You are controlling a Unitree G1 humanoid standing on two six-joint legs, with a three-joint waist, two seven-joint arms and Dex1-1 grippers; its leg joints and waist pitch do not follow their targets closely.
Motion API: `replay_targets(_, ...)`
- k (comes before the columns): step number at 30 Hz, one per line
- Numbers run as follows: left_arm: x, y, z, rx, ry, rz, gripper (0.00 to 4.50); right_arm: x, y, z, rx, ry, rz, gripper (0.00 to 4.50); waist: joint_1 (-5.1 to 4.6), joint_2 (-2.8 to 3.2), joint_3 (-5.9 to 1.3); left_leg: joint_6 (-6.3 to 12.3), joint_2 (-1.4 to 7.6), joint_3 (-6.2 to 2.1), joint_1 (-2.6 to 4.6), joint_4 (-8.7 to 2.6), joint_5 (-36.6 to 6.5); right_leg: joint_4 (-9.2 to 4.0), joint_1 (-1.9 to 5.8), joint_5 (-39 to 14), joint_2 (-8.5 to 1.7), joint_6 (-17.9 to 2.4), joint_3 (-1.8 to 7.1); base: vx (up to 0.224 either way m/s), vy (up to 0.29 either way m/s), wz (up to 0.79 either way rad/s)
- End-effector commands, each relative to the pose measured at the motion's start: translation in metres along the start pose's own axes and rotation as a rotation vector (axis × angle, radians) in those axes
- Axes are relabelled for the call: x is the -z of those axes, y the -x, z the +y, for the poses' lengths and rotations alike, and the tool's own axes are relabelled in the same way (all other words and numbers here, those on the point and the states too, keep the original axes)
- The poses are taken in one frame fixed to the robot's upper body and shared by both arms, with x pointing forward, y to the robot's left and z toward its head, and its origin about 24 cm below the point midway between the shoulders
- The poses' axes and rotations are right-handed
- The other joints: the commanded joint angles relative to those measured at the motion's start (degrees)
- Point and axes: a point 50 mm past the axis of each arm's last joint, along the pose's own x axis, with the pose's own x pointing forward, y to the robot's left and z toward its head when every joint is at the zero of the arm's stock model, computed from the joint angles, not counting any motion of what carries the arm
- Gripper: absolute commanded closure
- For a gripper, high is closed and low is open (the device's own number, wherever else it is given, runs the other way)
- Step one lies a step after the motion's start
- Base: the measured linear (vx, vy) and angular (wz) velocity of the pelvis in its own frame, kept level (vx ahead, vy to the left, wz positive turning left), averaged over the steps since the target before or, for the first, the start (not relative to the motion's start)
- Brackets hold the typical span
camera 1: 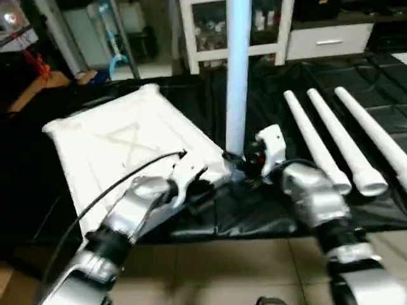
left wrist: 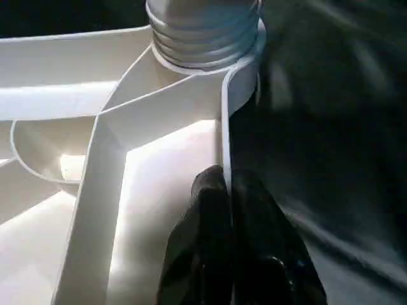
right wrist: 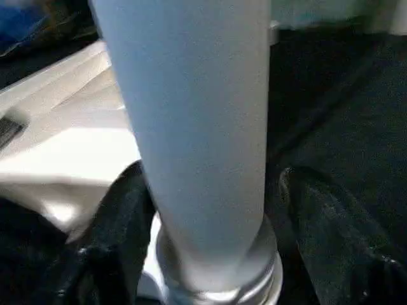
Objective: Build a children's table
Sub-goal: Rotate leg to tighten
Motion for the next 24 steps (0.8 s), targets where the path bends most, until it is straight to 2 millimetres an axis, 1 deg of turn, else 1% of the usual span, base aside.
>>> replay_targets(1, -0.002, 0.005, -0.016, 0.149, -0.036, -0.024, 4.50, 0.004, 0.011, -0.003, -0.062, 0.040, 0.073, 0.94, 0.75, -1.19, -3.47, 1.51, 2.11, -0.68, 1.28, -4.84, -29.2, -3.58, 1.54, -27.7, -0.91, -9.2, 1.24, 0.000, 0.000, 0.00)
replay_targets(2, -0.002, 0.005, -0.016, 0.149, -0.036, -0.024, 4.50, 0.004, 0.011, -0.003, -0.062, 0.040, 0.073, 0.84, 0.89, -1.16, -3.46, 1.58, 2.17, -0.69, 1.16, -4.89, -28.7, -3.43, 1.58, -27.1, -0.89, -9.4, 1.33, 0.000, 0.000, 0.00)
replay_targets(3, 0.000, 0.007, -0.020, 0.176, -0.039, -0.015, 4.50, 0.007, 0.014, -0.004, -0.089, 0.045, 0.099, 0.84, 1.08, -1.13, -3.48, 1.63, 2.17, -0.63, 1.09, -4.91, -27.9, -3.21, 1.58, -26.2, -0.74, -9.7, 1.41, 0.000, 0.000, 0.00)
replay_targets(4, 0.000, 0.007, -0.020, 0.176, -0.039, -0.015, 4.50, 0.007, 0.014, -0.004, -0.089, 0.045, 0.099, 0.68, 1.19, -1.14, -3.52, 1.62, 2.19, -0.61, 1.08, -4.91, -27.4, -3.12, 1.65, -25.6, -0.68, -9.9, 1.45, 0.000, 0.000, 0.00)
replay_targets(5, 0.001, 0.009, -0.020, 0.184, -0.042, -0.011, 4.50, 0.008, 0.016, -0.003, -0.108, 0.044, 0.112, 0.68, 1.48, -1.17, -3.54, 1.76, 2.12, -0.45, 1.17, -4.79, -26.7, -3.03, 1.47, -25.3, -0.57, -10.2, 1.63, 0.000, 0.000, 0.00)
replay_targets(6, 0.002, 0.009, -0.021, 0.186, -0.043, -0.007, 4.50, 0.011, 0.018, -0.002, -0.131, 0.048, 0.132, 0.68, 1.61, -1.31, -3.56, 1.88, 2.05, -0.39, 1.08, -4.68, -26.2, -2.98, 1.48, -25.3, -0.55, -10.3, 1.72, 0.000, 0.000, 0.00)
replay_targets(7, 0.003, 0.011, -0.021, 0.188, -0.044, -0.002, 4.50, 0.015, 0.022, -0.002, -0.164, 0.050, 0.159, 0.68, 2.34, -1.24, -3.72, 2.11, 2.11, -0.10, 1.30, -4.48, -24.5, -2.73, 1.28, -24.8, -0.49, -10.7, 2.15, 0.000, 0.000, 0.00)
replay_targets(8, 0.004, 0.012, -0.021, 0.189, -0.045, 0.001, 4.50, 0.017, 0.023, -0.002, -0.174, 0.049, 0.177, 0.68, 2.51, -1.30, -3.82, 2.33, 2.10, 0.02, 1.34, -4.41, -23.7, -2.70, 1.28, -24.1, -0.43, -10.9, 2.22, 0.000, 0.000, 0.00)
replay_targets(10, 0.004, 0.013, -0.020, 0.192, -0.046, 0.004, 4.50, 0.019, 0.023, -0.003, -0.172, 0.049, 0.188, 0.68, 2.98, -1.16, -3.84, 2.96, 2.15, 0.26, 1.18, -4.33, -21.4, -2.37, 1.32, -22.1, -0.28, -11.6, 2.41, 0.000, 0.000, 0.00)
replay_targets(11, 0.004, 0.013, -0.021, 0.193, -0.047, 0.005, 4.50, 0.019, 0.023, -0.003, -0.171, 0.050, 0.188, 0.68, 3.31, -1.29, -3.87, 3.07, 2.14, 0.36, 1.09, -4.21, -20.5, -2.19, 1.31, -21.7, -0.23, -11.8, 2.53, 0.000, 0.000, 0.00)
replay_targets(13, 0.003, 0.013, -0.021, 0.198, -0.049, 0.005, 4.50, 0.020, 0.021, -0.004, -0.145, 0.042, 0.179, 0.68, 3.52, -1.12, -3.85, 2.99, 2.10, 0.31, 0.93, -4.15, -20.3, -1.93, 1.48, -22.3, -0.28, -11.6, 2.61, 0.000, 0.000, 0.00)
replay_targets(14, 0.003, 0.013, -0.021, 0.198, -0.049, 0.005, 4.50, 0.020, 0.021, -0.004, -0.145, 0.042, 0.179, 0.68, 3.59, -1.09, -3.98, 2.98, 2.09, 0.28, 0.91, -4.12, -19.7, -1.83, 1.53, -21.7, -0.27, -11.6, 2.59, 0.000, 0.000, 0.00)
replay_targets(15, 0.002, 0.013, -0.021, 0.201, -0.049, 0.005, 4.50, 0.020, 0.020, -0.004, -0.137, 0.038, 0.175, 0.68, 3.58, -1.09, -3.96, 3.01, 2.09, 0.27, 0.87, -4.15, -19.6, -1.83, 1.55, -21.5, -0.22, -11.6, 2.57, 0.000, 0.000, 0.00)
replay_targets(16, 0.002, 0.013, -0.021, 0.205, -0.052, 0.006, 4.50, 0.020, 0.018, -0.004, -0.124, 0.021, 0.160, 0.82, 3.58, -0.92, -3.99, 2.87, 2.11, 0.30, 0.92, -4.14, -19.6, -1.80, 1.52, -21.0, -0.16, -11.7, 2.56, 0.000, 0.000, 0.00)
replay_targets(19, 0.002, 0.013, -0.023, 0.213, -0.052, 0.008, 4.50, 0.020, 0.018, -0.003, -0.131, 0.019, 0.159, 0.82, 3.54, -0.91, -3.95, 2.70, 2.05, 0.26, 0.94, -4.18, -20.2, -1.85, 1.59, -21.5, -0.10, -11.5, 2.49, 0.000, 0.000, 0.00)
replay_targets(21, 0.002, 0.013, -0.023, 0.214, -0.050, 0.008, 4.50, 0.021, 0.019, -0.002, -0.143, 0.022, 0.166, 1.09, 3.47, -0.89, -3.92, 2.59, 2.07, 0.19, 0.85, -4.23, -20.5, -1.84, 1.67, -21.9, -0.12, -11.4, 2.47, 0.000, 0.000, 0.00)
replay_targets(24, 0.003, 0.014, -0.023, 0.219, -0.045, 0.011, 4.50, 0.023, 0.023, -0.001, -0.192, 0.027, 0.198, 1.22, 3.46, -0.98, -3.95, 2.43, 2.07, 0.26, 1.03, -4.18, -21.2, -1.99, 1.53, -22.6, -0.09, -11.1, 2.50, 0.000, 0.000, 0.00)
